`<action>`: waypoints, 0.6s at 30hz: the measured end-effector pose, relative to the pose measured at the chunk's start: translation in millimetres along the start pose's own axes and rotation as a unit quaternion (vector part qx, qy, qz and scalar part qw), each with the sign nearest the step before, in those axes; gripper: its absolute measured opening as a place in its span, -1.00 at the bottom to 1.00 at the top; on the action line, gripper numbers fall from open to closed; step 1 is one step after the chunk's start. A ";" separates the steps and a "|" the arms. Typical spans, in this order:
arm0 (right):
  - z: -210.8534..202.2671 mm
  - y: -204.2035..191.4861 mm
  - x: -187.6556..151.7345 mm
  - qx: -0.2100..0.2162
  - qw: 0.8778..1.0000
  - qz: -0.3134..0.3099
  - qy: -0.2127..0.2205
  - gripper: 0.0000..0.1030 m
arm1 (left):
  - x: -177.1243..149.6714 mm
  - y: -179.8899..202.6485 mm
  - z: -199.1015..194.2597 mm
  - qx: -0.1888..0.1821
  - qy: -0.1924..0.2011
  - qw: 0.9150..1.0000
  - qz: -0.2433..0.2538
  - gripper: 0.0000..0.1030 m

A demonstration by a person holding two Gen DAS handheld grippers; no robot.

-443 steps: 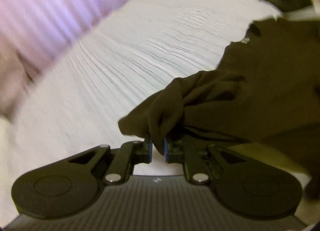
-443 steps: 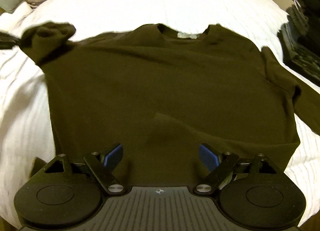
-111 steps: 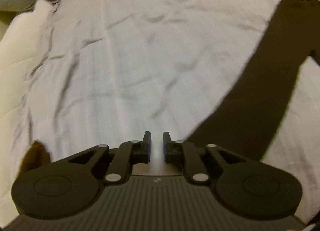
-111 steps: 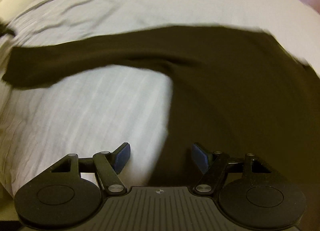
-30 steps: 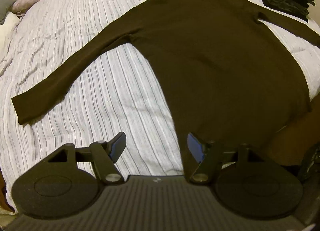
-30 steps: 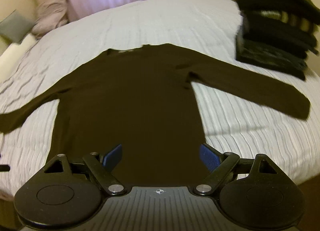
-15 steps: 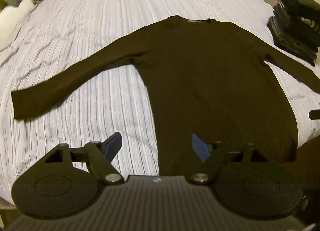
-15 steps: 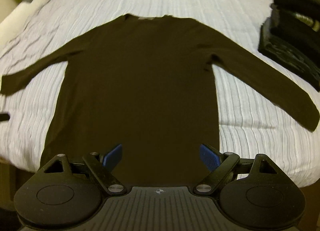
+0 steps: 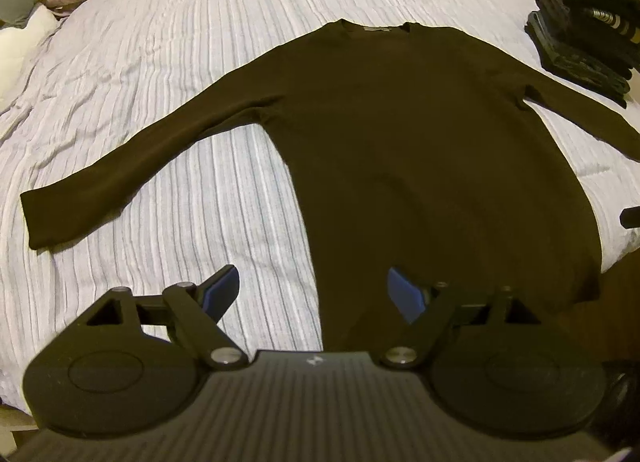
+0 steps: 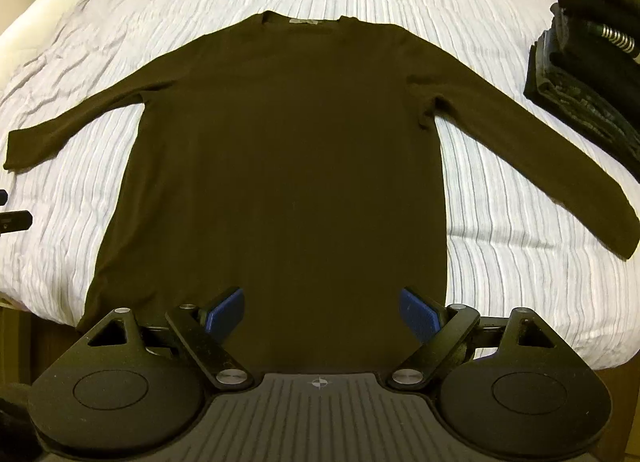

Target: Fold clothes

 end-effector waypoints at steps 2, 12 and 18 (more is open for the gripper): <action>0.9 -1.8 1.2 0.001 1.000 -0.002 0.000 0.69 | -1.2 -2.9 -0.4 0.003 -0.001 1.000 -0.002 0.54; 5.0 -2.4 3.4 0.006 1.000 -0.018 -0.002 0.69 | -4.9 -3.3 -0.9 0.017 -0.004 1.000 -0.016 0.55; 7.9 6.0 2.8 0.012 1.000 -0.021 -0.004 0.69 | -3.2 10.2 -2.0 0.026 -0.004 0.999 -0.022 0.56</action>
Point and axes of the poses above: each gripper's, at about its wrist camera, not at the fingertips, and z roughly the way its jaws point, y to its right, x to its top, the point moved 2 cm from there along z, roughly the way its jaws point, and after that the axes turned 12 degrees about -z, right-handed, at the moved point
